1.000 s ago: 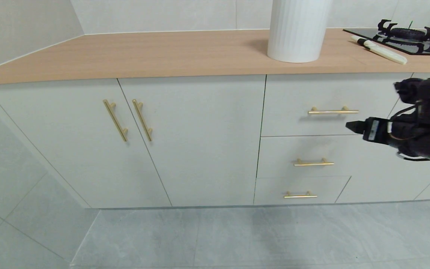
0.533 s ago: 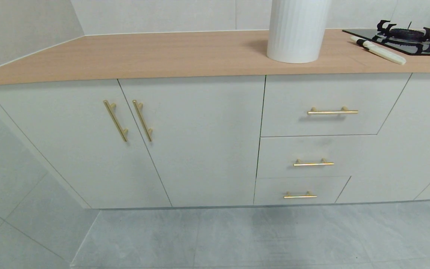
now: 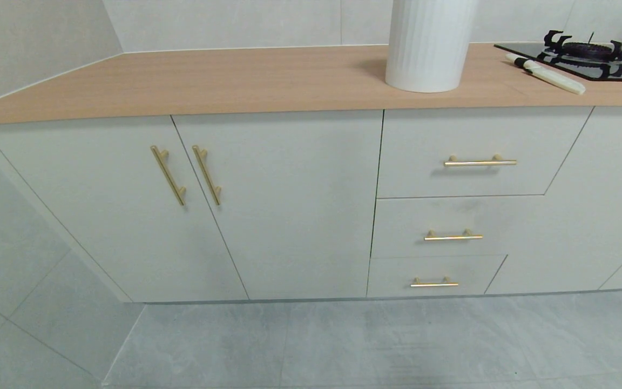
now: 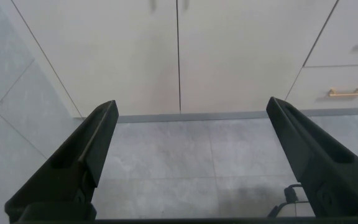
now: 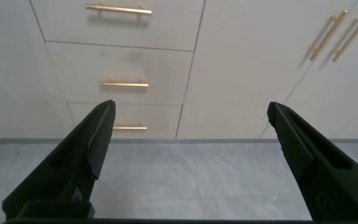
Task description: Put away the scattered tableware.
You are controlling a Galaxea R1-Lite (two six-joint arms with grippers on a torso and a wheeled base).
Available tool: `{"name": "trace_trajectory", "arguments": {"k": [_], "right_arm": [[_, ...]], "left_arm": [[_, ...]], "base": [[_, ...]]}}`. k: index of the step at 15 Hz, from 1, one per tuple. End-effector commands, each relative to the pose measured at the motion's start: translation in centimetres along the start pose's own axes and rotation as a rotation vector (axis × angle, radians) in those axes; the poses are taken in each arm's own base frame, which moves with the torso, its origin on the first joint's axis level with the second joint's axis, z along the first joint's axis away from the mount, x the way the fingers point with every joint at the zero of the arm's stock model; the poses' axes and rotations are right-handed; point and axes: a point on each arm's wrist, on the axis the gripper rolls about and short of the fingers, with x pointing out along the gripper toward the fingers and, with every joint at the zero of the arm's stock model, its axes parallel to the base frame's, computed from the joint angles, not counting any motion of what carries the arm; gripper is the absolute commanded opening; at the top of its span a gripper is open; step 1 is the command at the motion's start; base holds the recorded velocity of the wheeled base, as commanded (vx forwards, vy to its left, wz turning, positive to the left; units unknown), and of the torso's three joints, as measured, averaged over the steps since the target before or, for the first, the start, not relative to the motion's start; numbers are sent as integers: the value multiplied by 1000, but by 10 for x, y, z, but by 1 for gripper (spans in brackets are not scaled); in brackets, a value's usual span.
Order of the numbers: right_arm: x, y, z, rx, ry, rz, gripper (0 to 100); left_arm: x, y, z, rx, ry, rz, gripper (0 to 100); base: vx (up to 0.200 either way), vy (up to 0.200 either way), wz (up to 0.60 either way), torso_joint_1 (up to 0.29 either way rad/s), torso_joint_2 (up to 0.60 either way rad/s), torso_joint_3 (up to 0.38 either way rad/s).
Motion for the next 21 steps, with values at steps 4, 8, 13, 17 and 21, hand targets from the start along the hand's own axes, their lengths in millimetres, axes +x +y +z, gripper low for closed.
{"name": "trace_trajectory", "arguments": {"k": [4, 8, 13, 17, 21], "right_arm": [[3, 15, -68, -54, 31, -8, 100], [17, 26, -93, 147, 43, 253, 100], [17, 26, -94, 150, 8, 250, 100], [18, 25, -100, 147, 36, 122, 100], [18, 25, -100, 117, 26, 141, 100]], "left_arm": [[0, 0, 0, 0, 2, 0, 100], [0, 0, 0, 0, 2, 0, 100], [0, 0, 0, 0, 2, 0, 100], [0, 0, 0, 0, 2, 0, 100], [0, 0, 0, 0, 2, 0, 100]], "base": [[0, 0, 0, 0, 0, 0], [0, 0, 0, 0, 0, 0], [0, 0, 0, 0, 0, 0], [0, 0, 0, 0, 0, 0], [0, 0, 0, 0, 0, 0]]}}
